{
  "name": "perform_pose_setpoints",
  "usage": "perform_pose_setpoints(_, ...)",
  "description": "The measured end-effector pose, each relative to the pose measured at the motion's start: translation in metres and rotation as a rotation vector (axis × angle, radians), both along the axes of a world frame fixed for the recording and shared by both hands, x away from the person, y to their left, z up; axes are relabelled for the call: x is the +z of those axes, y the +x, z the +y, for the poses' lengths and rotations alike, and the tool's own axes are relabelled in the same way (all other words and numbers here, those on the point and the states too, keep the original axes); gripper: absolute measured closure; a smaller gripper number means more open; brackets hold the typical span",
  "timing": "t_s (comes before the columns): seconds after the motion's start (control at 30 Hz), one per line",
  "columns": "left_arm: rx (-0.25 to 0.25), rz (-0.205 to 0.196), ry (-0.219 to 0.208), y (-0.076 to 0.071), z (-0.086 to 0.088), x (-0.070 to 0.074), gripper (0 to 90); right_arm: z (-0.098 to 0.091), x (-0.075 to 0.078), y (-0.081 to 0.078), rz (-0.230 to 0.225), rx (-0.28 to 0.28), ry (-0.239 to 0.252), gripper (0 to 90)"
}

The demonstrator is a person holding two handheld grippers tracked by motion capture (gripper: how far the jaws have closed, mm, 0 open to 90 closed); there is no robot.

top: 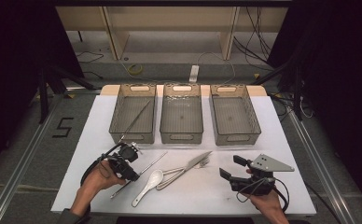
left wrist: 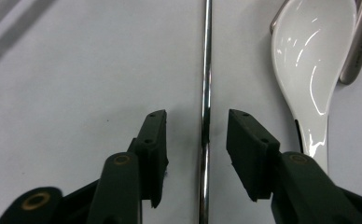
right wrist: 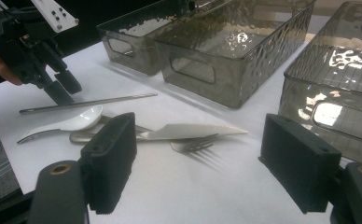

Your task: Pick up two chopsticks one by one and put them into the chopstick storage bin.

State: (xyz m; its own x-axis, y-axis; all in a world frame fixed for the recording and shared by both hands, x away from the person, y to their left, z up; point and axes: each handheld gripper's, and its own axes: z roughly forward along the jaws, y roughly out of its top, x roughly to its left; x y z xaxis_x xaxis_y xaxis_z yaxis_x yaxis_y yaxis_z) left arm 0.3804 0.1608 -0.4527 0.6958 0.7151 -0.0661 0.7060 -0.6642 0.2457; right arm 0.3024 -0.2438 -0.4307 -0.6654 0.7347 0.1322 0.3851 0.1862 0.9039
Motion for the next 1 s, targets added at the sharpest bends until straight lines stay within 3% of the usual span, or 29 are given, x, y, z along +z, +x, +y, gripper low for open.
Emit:
perform_pose_setpoints(0.47,-0.021,0.025,0.019,-0.0004,-0.0022,-0.0088,74.3,0.0006,-0.0003,0.0000,-0.001,0.005,-0.003,27.6)
perform_pose_setpoints(1.0,-0.052,-0.003,0.043,-0.0025,-0.0056,-0.0095,83.6,0.0005,-0.0005,0.0003,0.000,0.006,-0.007,27.6)
